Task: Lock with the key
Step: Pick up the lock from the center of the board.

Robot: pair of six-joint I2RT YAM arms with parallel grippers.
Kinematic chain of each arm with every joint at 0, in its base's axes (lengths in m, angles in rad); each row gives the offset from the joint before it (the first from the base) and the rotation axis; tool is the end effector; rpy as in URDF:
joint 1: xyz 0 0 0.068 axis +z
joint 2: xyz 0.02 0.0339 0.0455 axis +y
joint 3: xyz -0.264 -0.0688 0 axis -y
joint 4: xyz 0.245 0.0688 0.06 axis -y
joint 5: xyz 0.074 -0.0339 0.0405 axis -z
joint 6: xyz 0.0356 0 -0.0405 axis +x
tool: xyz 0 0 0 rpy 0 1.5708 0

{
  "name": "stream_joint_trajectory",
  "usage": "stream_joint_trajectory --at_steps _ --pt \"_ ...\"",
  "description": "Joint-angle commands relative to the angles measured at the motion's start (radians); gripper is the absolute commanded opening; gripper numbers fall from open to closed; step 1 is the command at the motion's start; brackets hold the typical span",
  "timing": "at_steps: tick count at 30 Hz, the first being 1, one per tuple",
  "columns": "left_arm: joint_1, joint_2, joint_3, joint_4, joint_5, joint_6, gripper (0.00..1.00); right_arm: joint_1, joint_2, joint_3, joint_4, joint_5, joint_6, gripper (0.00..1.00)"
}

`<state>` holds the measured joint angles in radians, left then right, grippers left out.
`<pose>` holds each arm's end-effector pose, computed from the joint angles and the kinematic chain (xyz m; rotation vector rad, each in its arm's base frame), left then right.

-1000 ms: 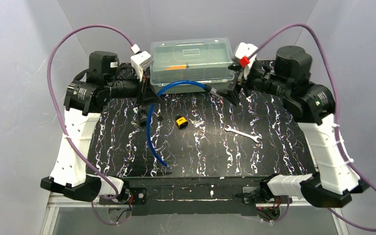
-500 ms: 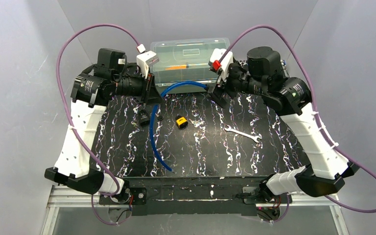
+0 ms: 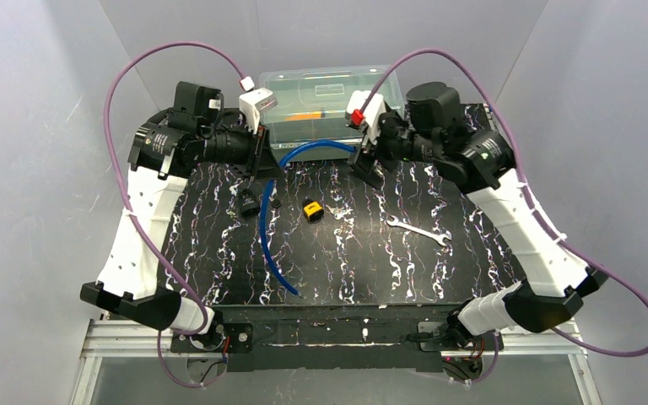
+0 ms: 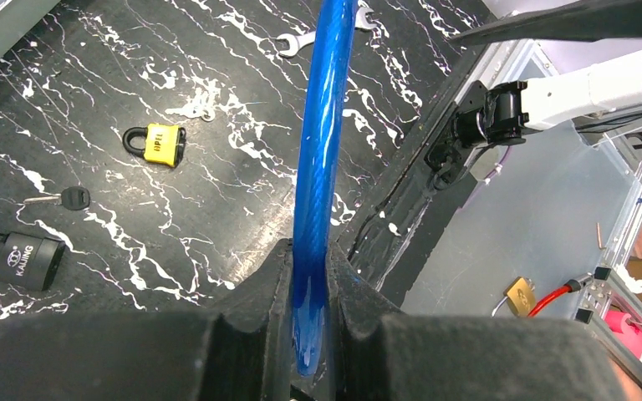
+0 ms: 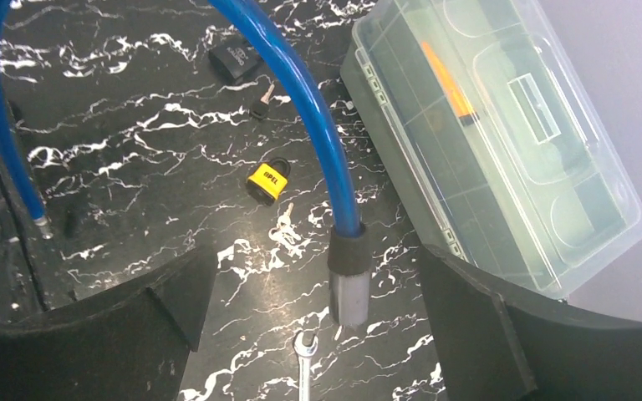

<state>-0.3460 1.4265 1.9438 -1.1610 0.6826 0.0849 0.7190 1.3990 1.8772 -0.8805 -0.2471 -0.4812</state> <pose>0.2244 -0.1048 0.4871 0.8339 2.0220 -0.8986 0.1934 0.1808 0.4971 -1.2492 1.5383 0.3984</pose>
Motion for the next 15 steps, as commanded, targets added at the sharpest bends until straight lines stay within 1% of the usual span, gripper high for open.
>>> stream_joint_trajectory --at_steps 1,4,5,8,10,15 --pt "-0.01 -0.007 -0.002 0.003 0.072 -0.011 0.0 0.067 0.031 0.049 0.045 0.087 -0.087 0.98" --pt "-0.02 -0.002 -0.007 0.003 0.08 -0.009 0.0 0.147 0.048 0.037 0.078 0.198 -0.129 0.98" --pt "-0.024 0.0 -0.01 0.004 0.08 -0.01 0.0 0.172 0.054 0.031 0.094 0.233 -0.141 0.96" --pt "-0.036 0.004 -0.019 0.006 0.076 -0.011 0.0 0.227 0.073 0.03 0.131 0.335 -0.165 0.87" --pt "-0.042 0.006 -0.023 0.006 0.069 -0.01 0.0 0.251 0.086 0.031 0.148 0.378 -0.179 0.78" --pt "-0.046 0.002 -0.02 0.006 0.069 -0.01 0.0 0.27 0.099 0.013 0.175 0.461 -0.212 0.62"
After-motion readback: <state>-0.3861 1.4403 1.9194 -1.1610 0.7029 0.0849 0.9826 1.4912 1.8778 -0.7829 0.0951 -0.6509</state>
